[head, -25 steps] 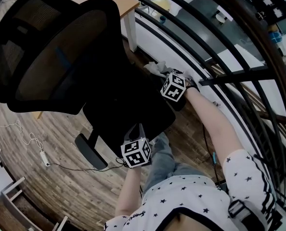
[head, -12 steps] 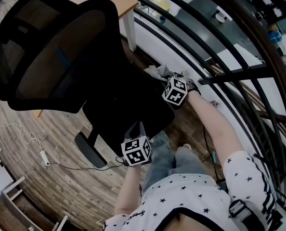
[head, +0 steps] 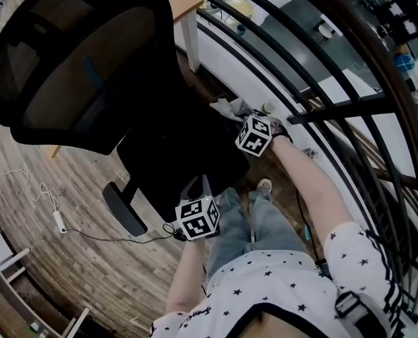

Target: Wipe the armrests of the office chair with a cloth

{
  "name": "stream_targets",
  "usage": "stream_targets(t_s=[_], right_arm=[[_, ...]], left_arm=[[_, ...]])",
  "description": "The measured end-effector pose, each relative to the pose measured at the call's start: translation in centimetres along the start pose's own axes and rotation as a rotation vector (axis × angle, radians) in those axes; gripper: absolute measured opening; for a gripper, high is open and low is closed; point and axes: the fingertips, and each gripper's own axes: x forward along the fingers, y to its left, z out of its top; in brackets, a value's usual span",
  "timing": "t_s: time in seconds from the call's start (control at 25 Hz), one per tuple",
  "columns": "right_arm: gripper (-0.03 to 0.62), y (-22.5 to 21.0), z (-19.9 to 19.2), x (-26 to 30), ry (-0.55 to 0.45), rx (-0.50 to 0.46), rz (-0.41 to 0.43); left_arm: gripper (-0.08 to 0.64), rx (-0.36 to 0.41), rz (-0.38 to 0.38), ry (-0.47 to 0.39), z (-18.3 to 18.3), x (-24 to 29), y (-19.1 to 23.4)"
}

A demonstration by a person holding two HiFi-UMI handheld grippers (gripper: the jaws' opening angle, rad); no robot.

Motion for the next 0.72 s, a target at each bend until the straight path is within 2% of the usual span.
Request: stream_targets(t_s=[0.72], right_arm=[[0.029, 2.7, -2.2, -1.5, -0.03, -0.036, 0.019]], left_arm=[[0.006, -0.045, 0.057, -0.044, -2.0, -1.6, -2.5]])
